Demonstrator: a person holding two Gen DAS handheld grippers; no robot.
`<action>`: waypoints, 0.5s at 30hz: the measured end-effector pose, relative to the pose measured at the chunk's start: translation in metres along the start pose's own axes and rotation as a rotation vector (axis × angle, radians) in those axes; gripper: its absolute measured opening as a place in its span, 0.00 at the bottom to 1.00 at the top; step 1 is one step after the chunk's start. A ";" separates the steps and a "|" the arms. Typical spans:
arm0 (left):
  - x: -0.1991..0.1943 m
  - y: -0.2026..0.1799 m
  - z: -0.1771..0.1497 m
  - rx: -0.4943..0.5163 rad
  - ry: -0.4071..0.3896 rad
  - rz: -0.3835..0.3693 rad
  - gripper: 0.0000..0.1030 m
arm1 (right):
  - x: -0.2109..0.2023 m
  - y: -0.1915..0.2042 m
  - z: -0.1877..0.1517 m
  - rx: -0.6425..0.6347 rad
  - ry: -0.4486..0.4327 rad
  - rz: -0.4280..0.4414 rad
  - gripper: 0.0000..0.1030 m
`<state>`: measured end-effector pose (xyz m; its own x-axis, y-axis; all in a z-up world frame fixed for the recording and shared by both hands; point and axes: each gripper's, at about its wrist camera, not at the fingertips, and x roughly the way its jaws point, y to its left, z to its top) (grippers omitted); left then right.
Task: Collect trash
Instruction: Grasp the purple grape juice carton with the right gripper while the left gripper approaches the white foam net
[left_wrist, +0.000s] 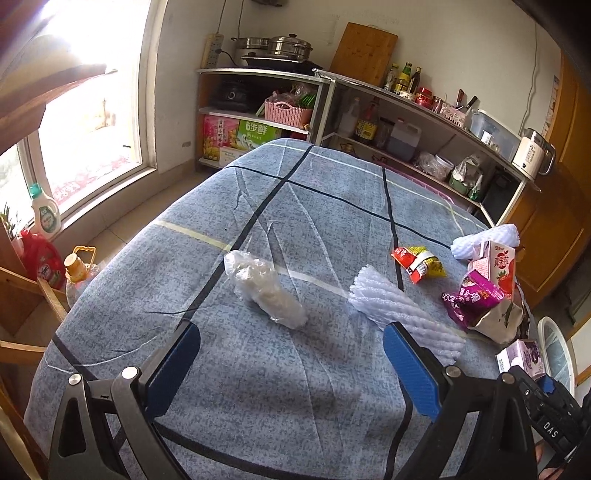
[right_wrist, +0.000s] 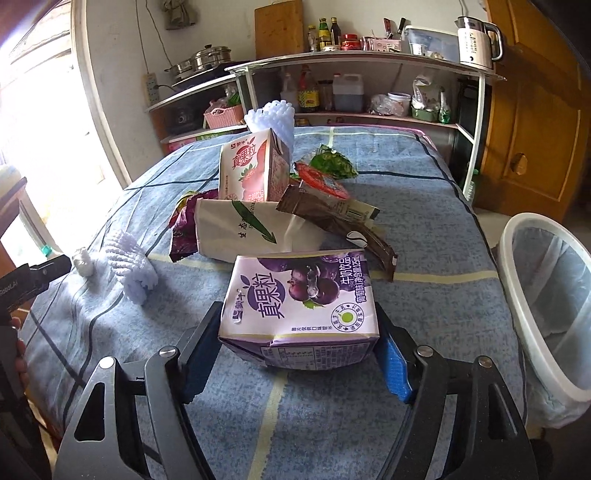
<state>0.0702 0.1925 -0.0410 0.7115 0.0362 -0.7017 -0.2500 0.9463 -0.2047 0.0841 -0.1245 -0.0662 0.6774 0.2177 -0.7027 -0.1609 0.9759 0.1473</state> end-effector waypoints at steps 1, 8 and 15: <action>-0.001 -0.002 0.001 0.000 -0.004 -0.019 0.97 | -0.001 -0.002 0.000 0.008 -0.002 0.003 0.72; 0.008 -0.034 -0.001 0.052 0.053 -0.102 0.97 | -0.014 -0.010 0.000 0.019 -0.031 -0.010 0.72; 0.028 -0.071 0.006 0.079 0.102 -0.105 0.94 | -0.026 -0.022 -0.001 0.044 -0.050 -0.013 0.72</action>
<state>0.1115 0.1286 -0.0423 0.6594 -0.0936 -0.7459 -0.1221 0.9657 -0.2292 0.0699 -0.1512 -0.0518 0.7141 0.2042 -0.6696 -0.1210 0.9781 0.1692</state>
